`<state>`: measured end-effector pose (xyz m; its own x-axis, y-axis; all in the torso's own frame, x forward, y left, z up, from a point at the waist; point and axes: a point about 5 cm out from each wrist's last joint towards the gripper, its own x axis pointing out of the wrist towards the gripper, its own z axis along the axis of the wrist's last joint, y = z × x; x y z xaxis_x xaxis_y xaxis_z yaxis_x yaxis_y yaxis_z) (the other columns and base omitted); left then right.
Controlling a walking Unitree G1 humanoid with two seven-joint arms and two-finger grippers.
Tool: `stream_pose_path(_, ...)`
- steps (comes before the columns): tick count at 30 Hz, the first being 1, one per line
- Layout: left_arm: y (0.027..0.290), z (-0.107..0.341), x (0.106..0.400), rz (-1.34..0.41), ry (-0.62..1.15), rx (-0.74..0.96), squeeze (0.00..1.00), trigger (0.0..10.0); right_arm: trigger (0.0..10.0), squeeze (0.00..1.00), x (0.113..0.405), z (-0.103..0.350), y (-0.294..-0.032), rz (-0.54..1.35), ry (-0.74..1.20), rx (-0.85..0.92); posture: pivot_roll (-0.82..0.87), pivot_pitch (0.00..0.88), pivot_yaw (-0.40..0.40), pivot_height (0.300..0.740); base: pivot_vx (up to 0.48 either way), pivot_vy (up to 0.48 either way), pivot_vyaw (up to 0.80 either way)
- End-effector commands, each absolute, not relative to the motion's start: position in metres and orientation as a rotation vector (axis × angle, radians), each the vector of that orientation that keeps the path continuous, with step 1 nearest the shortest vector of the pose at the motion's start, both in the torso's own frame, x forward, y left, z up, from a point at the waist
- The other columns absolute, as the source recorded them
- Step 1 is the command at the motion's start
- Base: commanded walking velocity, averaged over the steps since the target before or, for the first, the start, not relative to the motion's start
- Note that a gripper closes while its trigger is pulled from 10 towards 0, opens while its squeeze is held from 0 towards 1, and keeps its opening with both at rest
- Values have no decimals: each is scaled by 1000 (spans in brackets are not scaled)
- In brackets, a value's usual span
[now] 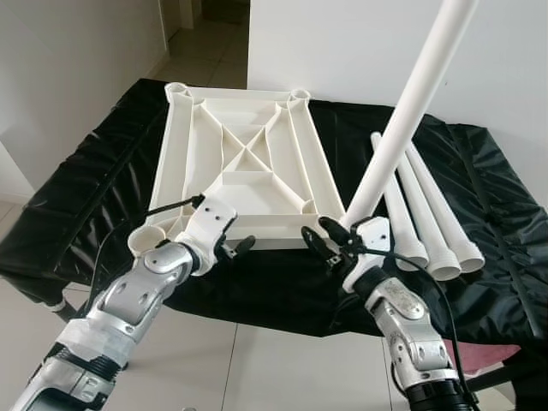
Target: Building children table
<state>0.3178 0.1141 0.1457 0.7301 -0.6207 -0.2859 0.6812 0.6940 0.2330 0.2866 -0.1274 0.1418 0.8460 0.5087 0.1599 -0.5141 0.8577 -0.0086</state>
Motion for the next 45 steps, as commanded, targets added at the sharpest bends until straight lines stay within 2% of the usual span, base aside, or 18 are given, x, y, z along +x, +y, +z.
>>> stream_pose_path(1, 112, 139, 317, -776, 229, 369, 0, 10000, 10000, 0, 285, 142, -129, 527, -164, 42, 46, 55, -33, 740, 0, 0, 0)
stream_pose_path(12, 114, 133, 322, -823, 287, 456, 0, 10000, 10000, 0, 287, 145, -130, 510, -173, 42, 48, 56, -25, 740, 0, 0, 0)
stream_pose_path(15, 117, 130, 332, -786, 369, 468, 0, 10000, 10000, 0, 287, 146, -127, 510, -179, 47, 51, 64, -15, 740, 0, 0, 0)
stream_pose_path(19, 117, 130, 334, -776, 383, 466, 0, 10000, 10000, 0, 287, 146, -126, 510, -179, 47, 51, 64, -15, 740, 0, 0, 0)
stream_pose_path(20, 121, 129, 338, -758, 408, 466, 0, 9608, 10000, 0, 287, 145, -127, 501, -177, 46, 46, 68, -6, 740, 0, 0, 0)
stream_pose_path(22, 122, 128, 339, -757, 413, 474, 0, 9608, 10000, 0, 287, 145, -128, 498, -177, 46, 46, 68, -6, 740, 0, 0, 0)
stream_pose_path(23, 123, 128, 339, -758, 422, 479, 0, 5569, 10000, 0, 287, 145, -128, 494, -177, 45, 44, 69, -1, 740, 0, 0, 0)
stream_pose_path(24, 123, 128, 339, -758, 422, 479, 0, 5569, 10000, 0, 287, 145, -128, 494, -177, 45, 44, 69, -1, 740, 0, 0, 0)
stream_pose_path(25, 123, 127, 340, -759, 425, 483, 0, 4118, 10000, 0, 287, 145, -129, 491, -178, 45, 44, 69, -1, 740, 0, 0, 0)
stream_pose_path(26, 123, 127, 340, -759, 425, 483, 0, 4118, 10000, 0, 287, 145, -129, 491, -178, 45, 44, 69, -1, 740, 0, 0, 0)
stream_pose_path(27, 125, 127, 341, -750, 430, 478, 0, 0, 10000, 0, 287, 145, -129, 489, -178, 45, 42, 69, 0, 740, 0, 0, 0)
stream_pose_path(45, 134, 124, 334, -700, 447, 415, 0, 0, 10000, 0, 287, 143, -130, 478, -171, 42, 46, 78, -6, 740, 0, 0, 0)
